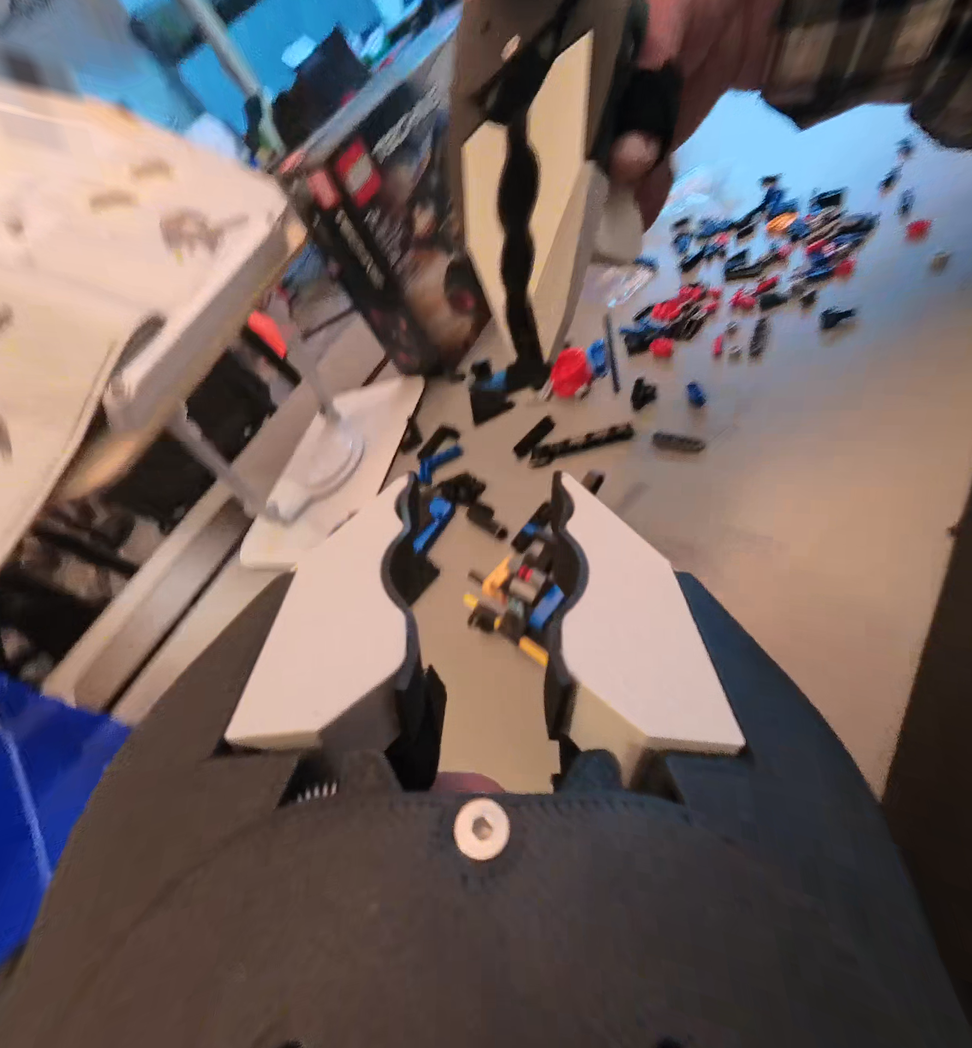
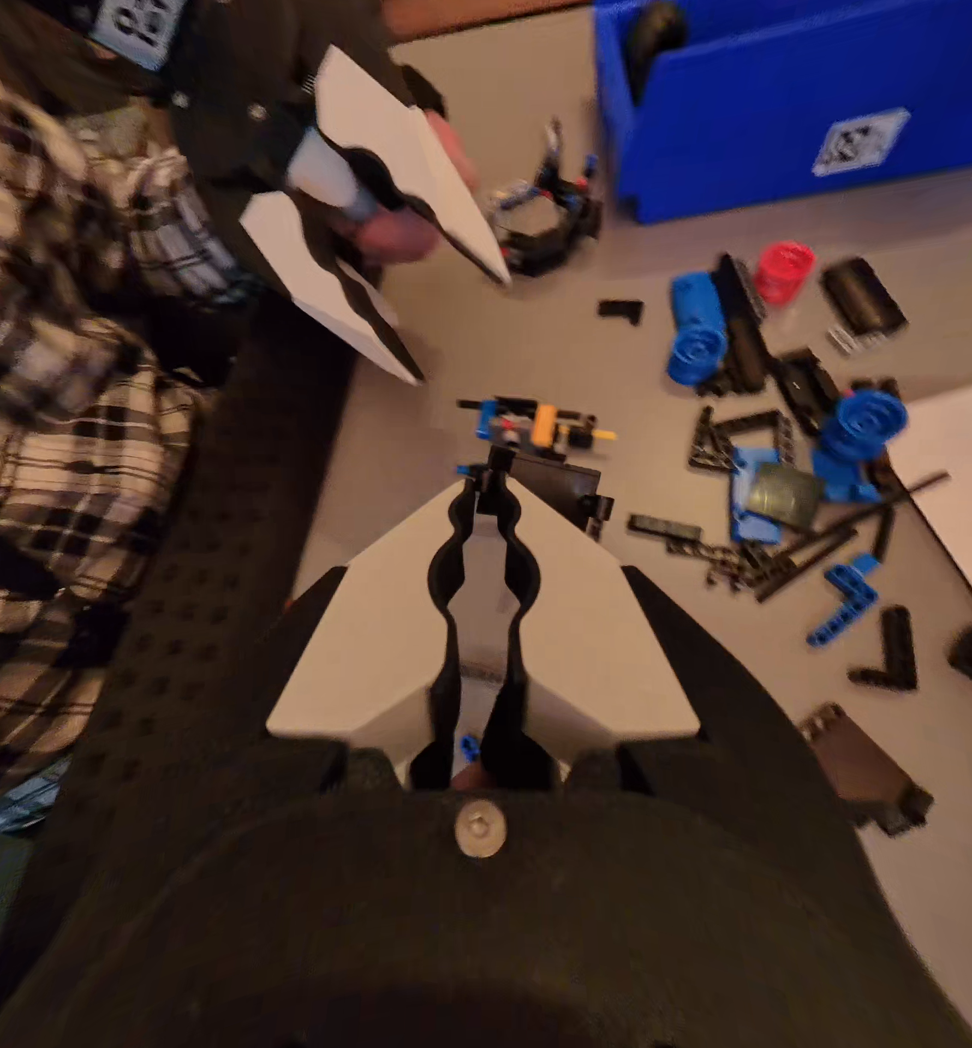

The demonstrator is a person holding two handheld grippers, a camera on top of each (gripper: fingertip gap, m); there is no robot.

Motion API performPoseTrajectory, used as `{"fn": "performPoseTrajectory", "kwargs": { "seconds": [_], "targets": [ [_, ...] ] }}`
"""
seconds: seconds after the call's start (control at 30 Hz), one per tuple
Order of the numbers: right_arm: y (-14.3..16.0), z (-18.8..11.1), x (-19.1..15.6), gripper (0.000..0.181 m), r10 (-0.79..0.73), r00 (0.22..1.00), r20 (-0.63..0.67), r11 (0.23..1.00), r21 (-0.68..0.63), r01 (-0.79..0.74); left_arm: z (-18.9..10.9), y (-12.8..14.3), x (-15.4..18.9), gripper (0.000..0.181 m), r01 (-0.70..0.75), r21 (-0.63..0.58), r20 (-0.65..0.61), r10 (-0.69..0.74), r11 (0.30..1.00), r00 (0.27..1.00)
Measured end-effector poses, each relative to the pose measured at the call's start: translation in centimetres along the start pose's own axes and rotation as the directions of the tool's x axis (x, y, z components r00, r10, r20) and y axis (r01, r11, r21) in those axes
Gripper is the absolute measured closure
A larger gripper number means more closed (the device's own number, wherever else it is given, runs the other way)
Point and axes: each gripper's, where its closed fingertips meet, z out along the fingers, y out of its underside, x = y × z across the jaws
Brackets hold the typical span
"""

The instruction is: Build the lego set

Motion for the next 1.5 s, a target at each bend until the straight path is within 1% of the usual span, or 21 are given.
{"fn": "performPoseTrajectory", "kwargs": {
  "seconds": [0.07,0.17,0.23,0.3,0.43,0.5,0.57,0.63,0.7,0.77,0.83,0.87,0.93,1.03,1.07,1.13,1.2,1.23,1.37,1.47,1.5],
  "targets": [
    [-0.9,0.2,-2.0,0.177,-0.037,0.998,0.044,0.999,0.015,0.036,0.8,-2.1,1.4,0.142,-0.101,0.048,-0.034,0.102,0.994,0.994],
    [-1.7,0.3,-4.2,0.177,-0.069,0.993,0.093,0.997,0.037,0.066,1.9,-3.3,3.4,0.153,-0.236,0.075,-0.068,0.241,0.969,0.968],
    [-1.6,0.4,-5.1,0.177,-0.082,0.990,0.116,0.996,0.032,0.078,2.2,-3.9,4.2,0.166,-0.262,0.104,-0.070,0.270,0.959,0.960],
    [-1.5,0.4,-5.4,0.177,-0.080,0.990,0.117,0.996,0.039,0.075,2.2,-3.9,4.5,0.171,-0.249,0.113,-0.080,0.258,0.962,0.963],
    [-2.5,0.1,-5.1,0.177,-0.052,0.995,0.088,0.993,0.114,0.042,2.1,-4.4,3.8,0.173,-0.150,0.124,-0.075,0.160,0.981,0.984],
    [-3.2,-0.1,-5.0,0.176,-0.043,0.997,0.064,0.985,0.170,0.032,1.9,-4.8,3.3,0.173,-0.052,0.150,-0.093,0.066,0.987,0.994],
    [-4.1,-0.5,-5.0,0.170,-0.060,0.998,0.026,0.968,0.245,0.052,1.8,-5.4,2.6,0.173,0.068,0.184,-0.115,-0.047,0.980,0.992],
    [-4.8,-0.8,-5.3,0.164,-0.091,0.996,-0.017,0.946,0.312,0.092,1.4,-6.3,2.2,0.173,0.196,0.226,-0.177,-0.157,0.954,0.972],
    [-4.9,-1.0,-5.4,0.159,-0.113,0.992,-0.064,0.932,0.339,0.128,1.2,-6.6,2.1,0.174,0.280,0.235,-0.242,-0.223,0.931,0.944],
    [-4.8,-1.2,-5.1,0.164,-0.128,0.984,-0.124,0.929,0.332,0.163,1.3,-6.7,2.2,0.175,0.337,0.235,-0.282,-0.268,0.912,0.921],
    [-4.8,-1.6,-4.5,0.154,-0.162,0.963,-0.217,0.925,0.306,0.224,1.5,-6.4,1.9,0.176,0.377,0.216,-0.290,-0.310,0.901,0.906],
    [-5.0,-2.2,-4.3,0.153,-0.162,0.954,-0.251,0.919,0.314,0.239,1.6,-6.3,1.8,0.177,0.407,0.208,-0.301,-0.337,0.889,0.892],
    [-5.3,-3.1,-3.7,0.156,-0.184,0.925,-0.332,0.907,0.306,0.290,1.4,-6.4,1.2,0.177,0.494,0.208,-0.340,-0.411,0.844,0.846],
    [-4.9,-3.2,-2.7,0.154,-0.290,0.823,-0.488,0.889,0.182,0.421,1.1,-6.9,0.3,0.177,0.632,0.203,-0.421,-0.515,0.748,0.746],
    [-4.7,-3.0,-2.3,0.152,-0.333,0.777,-0.534,0.879,0.124,0.461,1.0,-7.1,0.3,0.177,0.672,0.192,-0.460,-0.540,0.715,0.705],
    [-4.1,-2.4,-1.4,0.150,-0.442,0.655,-0.612,0.843,-0.034,0.537,1.1,-7.3,-0.1,0.177,0.735,0.182,-0.498,-0.583,0.653,0.641],
    [-3.8,-1.8,-1.1,0.147,-0.522,0.561,-0.643,0.799,-0.139,0.584,1.1,-7.6,-0.3,0.177,0.789,0.168,-0.546,-0.611,0.591,0.574],
    [-3.8,-1.7,-0.9,0.147,-0.526,0.544,-0.654,0.796,-0.154,0.586,1.0,-7.8,-0.5,0.177,0.813,0.164,-0.565,-0.623,0.558,0.541],
    [-3.9,-1.5,0.0,0.151,-0.442,0.587,-0.678,0.840,-0.083,0.536,0.9,-8.4,-1.0,0.177,0.891,0.144,-0.636,-0.650,0.430,0.416],
    [-4.2,-1.4,0.4,0.157,-0.427,0.558,-0.712,0.839,-0.081,0.539,1.1,-8.5,-1.4,0.177,0.934,0.125,-0.671,-0.665,0.334,0.328],
    [-4.1,-1.2,0.5,0.159,-0.420,0.566,-0.710,0.844,-0.076,0.531,1.1,-8.6,-1.5,0.177,0.945,0.119,-0.682,-0.667,0.305,0.301]
  ]
}}
